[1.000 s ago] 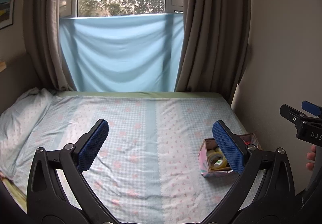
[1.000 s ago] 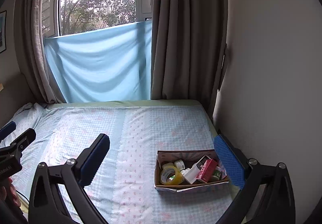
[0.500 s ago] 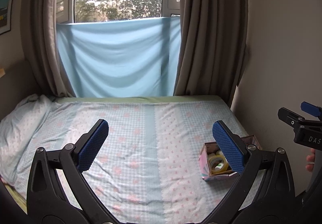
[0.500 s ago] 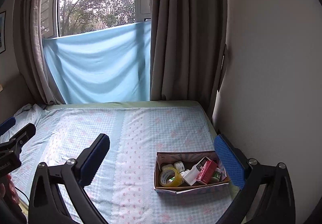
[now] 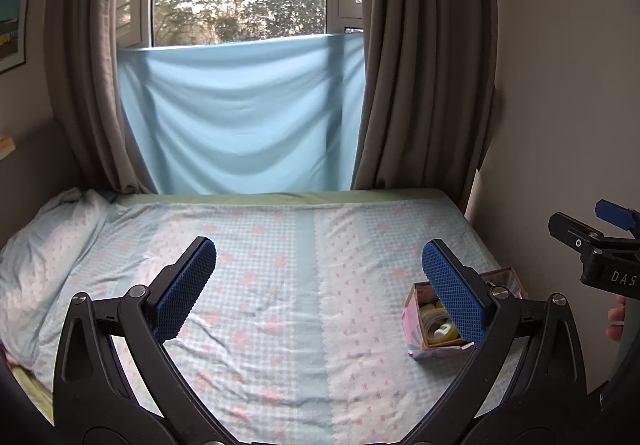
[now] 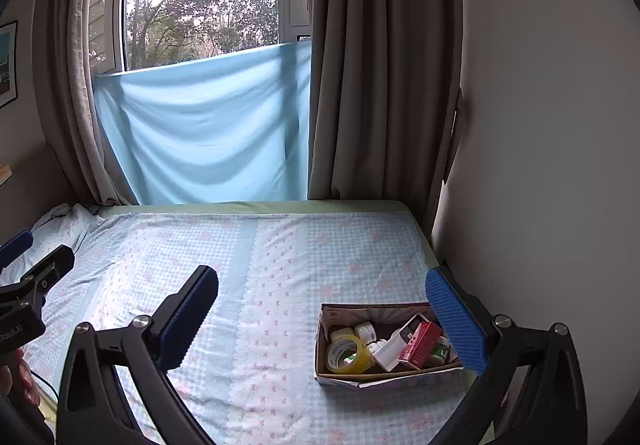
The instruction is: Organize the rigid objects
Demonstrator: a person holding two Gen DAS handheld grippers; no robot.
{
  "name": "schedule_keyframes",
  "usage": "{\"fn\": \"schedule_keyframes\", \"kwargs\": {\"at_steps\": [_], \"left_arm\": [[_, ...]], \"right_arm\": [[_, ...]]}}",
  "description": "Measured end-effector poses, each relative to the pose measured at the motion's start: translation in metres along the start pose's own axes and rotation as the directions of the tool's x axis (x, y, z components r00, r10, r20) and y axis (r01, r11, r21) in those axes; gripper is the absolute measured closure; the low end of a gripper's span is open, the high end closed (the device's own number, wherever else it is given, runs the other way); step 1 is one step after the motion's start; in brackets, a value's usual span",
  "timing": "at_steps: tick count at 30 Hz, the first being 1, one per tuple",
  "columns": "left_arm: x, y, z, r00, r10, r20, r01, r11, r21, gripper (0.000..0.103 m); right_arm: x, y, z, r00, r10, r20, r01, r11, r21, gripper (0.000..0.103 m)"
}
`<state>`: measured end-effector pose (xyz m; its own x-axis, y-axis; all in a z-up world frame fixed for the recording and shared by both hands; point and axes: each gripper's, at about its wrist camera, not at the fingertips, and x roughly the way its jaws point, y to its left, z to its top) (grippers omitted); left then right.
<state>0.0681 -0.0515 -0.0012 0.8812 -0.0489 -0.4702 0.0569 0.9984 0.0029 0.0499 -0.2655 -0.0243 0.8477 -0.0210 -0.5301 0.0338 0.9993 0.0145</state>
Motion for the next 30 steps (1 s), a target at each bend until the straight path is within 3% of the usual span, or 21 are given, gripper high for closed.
{"fn": "schedule_keyframes", "kwargs": {"at_steps": [23, 30], "left_arm": [[-0.0036, -0.0034, -0.0023, 0.999, 0.032, 0.013, -0.031, 0.999, -0.015, 0.0], [-0.0079, -0.0047, -0.0018, 0.994, 0.102, 0.039, -0.103, 0.995, 0.004, 0.0]], "right_arm": [[0.0004, 0.001, 0.0011, 1.0, 0.022, 0.008, -0.022, 1.0, -0.007, 0.0], [-0.0004, 0.0016, 0.001, 1.0, 0.019, 0.01, -0.019, 1.0, -0.005, 0.0]]}}
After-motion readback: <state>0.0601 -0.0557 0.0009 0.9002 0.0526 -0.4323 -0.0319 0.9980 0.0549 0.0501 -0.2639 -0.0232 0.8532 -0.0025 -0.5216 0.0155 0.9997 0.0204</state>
